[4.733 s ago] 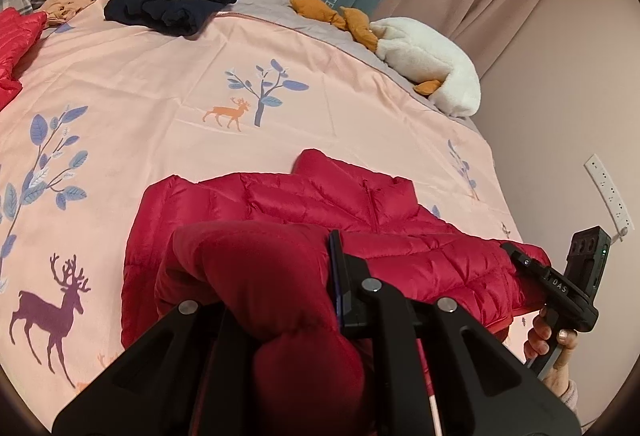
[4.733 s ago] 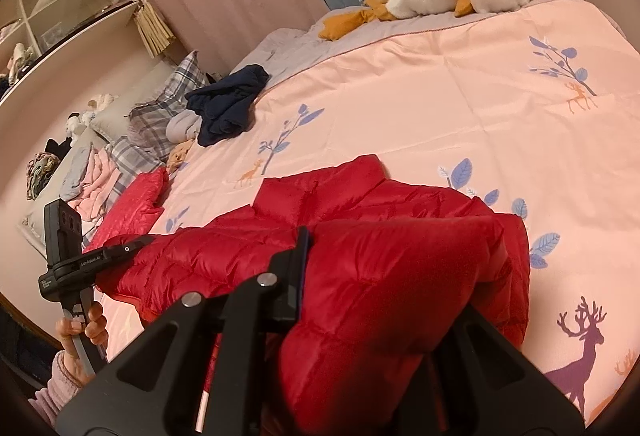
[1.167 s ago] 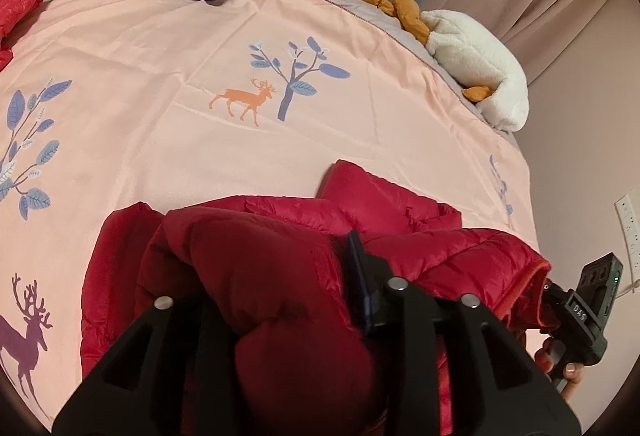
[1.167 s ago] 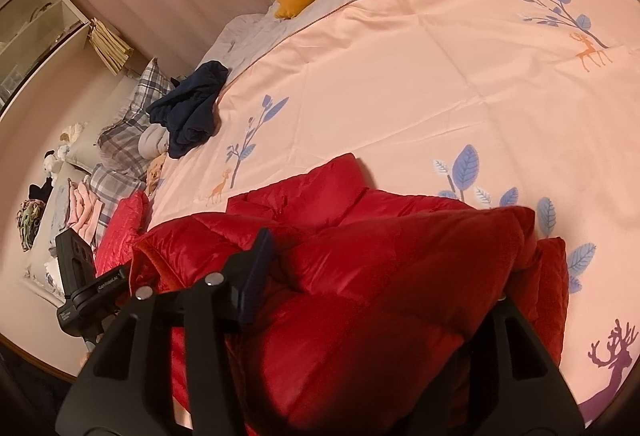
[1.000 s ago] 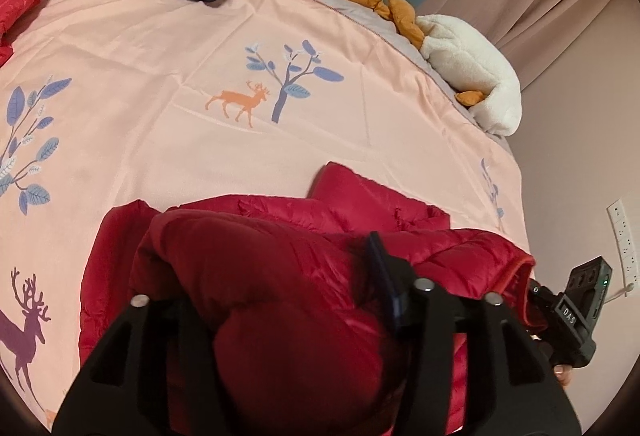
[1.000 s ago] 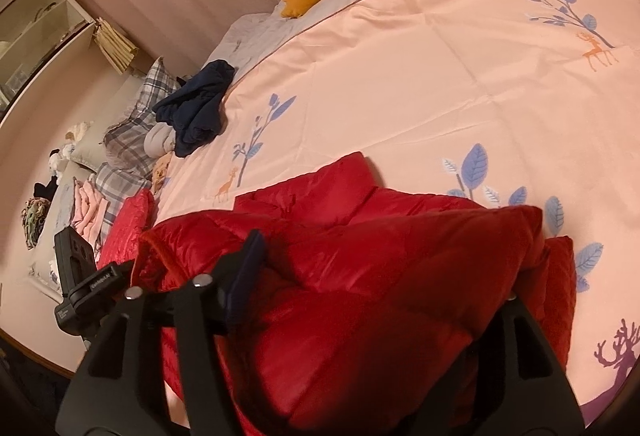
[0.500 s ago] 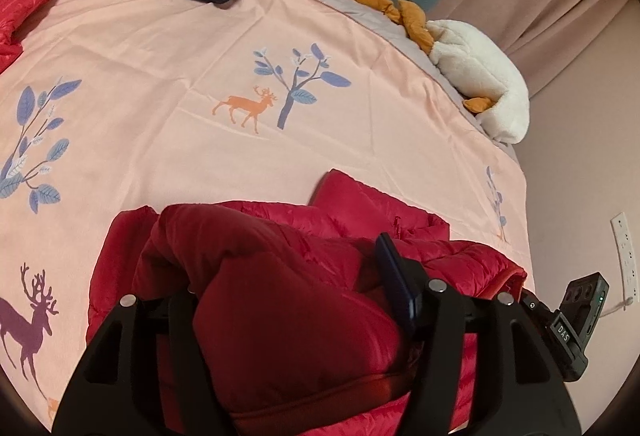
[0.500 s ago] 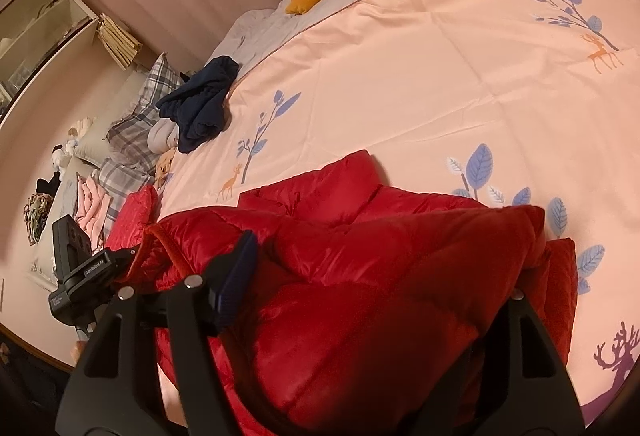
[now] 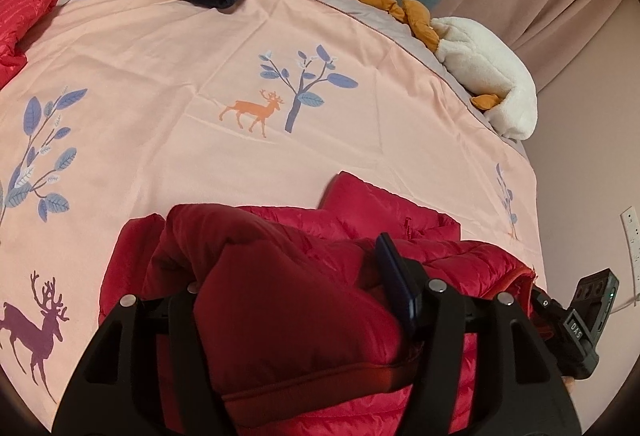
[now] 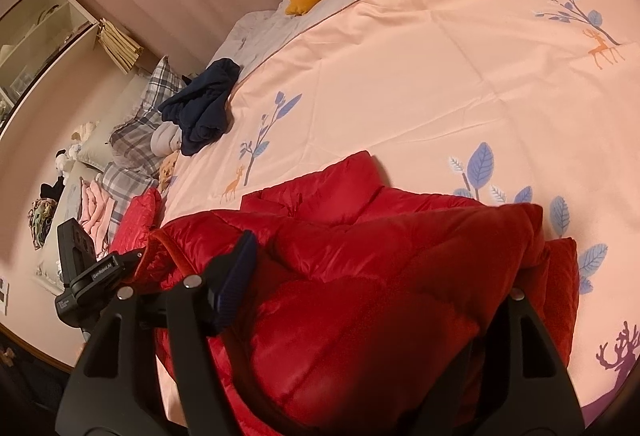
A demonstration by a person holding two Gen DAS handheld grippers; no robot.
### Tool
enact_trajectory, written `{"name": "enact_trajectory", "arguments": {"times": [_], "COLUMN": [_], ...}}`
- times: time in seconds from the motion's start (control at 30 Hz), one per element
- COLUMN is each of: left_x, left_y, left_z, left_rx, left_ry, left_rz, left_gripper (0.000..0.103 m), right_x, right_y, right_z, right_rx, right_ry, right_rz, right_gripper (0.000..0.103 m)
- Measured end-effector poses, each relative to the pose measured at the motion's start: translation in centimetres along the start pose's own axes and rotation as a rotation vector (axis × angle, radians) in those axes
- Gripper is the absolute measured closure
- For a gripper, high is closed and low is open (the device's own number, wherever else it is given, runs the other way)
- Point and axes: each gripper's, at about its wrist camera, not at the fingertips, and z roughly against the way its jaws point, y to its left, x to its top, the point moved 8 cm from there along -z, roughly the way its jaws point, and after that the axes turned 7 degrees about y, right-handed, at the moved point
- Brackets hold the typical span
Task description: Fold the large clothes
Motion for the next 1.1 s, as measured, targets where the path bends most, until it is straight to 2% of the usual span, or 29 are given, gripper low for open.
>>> {"name": "enact_trajectory", "arguments": {"times": [0.33,0.47,0.67,1.1], "left_x": [0.1,0.5,-0.2,0.1], "left_y": [0.3,0.2,-0.1,0.2], "left_z": [-0.6,-1.0,-0.7,-1.3], "left_rx": [0.02,0.049,0.077,0.07], "left_ry": [0.004,0.047,0.002,-0.005], "left_rz": [-0.016,-0.056,-0.101,-0.077], "left_gripper": [0.041,0.041,0.039,0.039], "right_x": [0.7,0.8,0.5,1.0], "right_y": [-0.3,0.1,-0.1,-0.5], "right_z": [-0.3,-0.3,-0.5,-0.5], "right_rx": [-0.008,-0.022,-0.027,-0.032], "right_ry": [0.004,0.012,0.008,0.002], "right_rz": [-0.033,-0.028,-0.012,-0.03], "right_gripper": [0.032,0.031,0.028,0.028]}}
